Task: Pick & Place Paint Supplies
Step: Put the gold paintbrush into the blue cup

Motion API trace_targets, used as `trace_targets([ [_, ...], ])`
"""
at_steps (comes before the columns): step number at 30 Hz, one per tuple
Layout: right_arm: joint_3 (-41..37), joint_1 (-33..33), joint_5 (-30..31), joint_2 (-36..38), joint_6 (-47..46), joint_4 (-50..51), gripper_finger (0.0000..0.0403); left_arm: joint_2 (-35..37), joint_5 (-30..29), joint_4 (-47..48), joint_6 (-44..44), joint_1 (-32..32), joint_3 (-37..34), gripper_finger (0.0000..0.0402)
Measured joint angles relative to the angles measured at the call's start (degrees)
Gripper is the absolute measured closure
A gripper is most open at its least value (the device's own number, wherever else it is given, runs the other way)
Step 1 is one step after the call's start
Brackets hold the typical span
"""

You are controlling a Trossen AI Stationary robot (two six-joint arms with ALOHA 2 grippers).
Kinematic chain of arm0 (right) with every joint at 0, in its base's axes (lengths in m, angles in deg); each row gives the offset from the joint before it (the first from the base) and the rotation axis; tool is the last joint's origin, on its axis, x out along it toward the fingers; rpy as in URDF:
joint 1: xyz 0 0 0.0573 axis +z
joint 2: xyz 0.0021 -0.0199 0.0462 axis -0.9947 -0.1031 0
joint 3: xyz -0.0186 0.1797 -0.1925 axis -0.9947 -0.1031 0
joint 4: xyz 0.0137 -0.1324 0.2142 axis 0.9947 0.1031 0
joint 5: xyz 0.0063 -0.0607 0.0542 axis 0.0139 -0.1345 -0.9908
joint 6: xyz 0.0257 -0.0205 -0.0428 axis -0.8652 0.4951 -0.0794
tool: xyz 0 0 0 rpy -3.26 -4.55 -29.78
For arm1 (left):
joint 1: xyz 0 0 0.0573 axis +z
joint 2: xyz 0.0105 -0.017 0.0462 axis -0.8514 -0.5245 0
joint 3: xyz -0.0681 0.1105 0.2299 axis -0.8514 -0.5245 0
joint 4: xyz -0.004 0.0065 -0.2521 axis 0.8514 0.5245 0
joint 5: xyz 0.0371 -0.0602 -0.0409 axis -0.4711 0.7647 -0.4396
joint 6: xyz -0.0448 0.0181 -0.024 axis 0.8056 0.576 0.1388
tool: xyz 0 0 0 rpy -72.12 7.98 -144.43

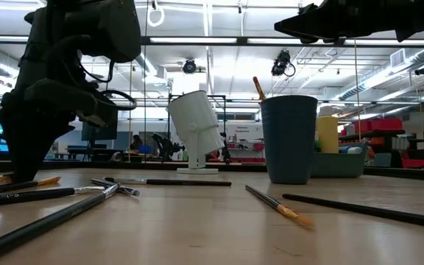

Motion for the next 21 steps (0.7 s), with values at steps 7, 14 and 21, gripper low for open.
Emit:
trace_targets([
  [7, 0.0, 0.0, 0.0, 0.0, 0.0, 0.0, 0.0252, 1.6, -5.9, 5.7, -5.6, 0.6, 5.2, 0.0394],
  [14, 0.0, 0.0, 0.0, 0.0, 0.0, -0.1, 0.0252, 10.0, -17.8, 10.7, -9.3, 0.9, 14.5, 0.0395],
  [21, 0.0, 0.0, 0.0, 0.0, -6.9, 0.2, 0.0252, 14.4, -43.0, -2.2, -30.5, 0.4, 22.1, 0.0396],
])
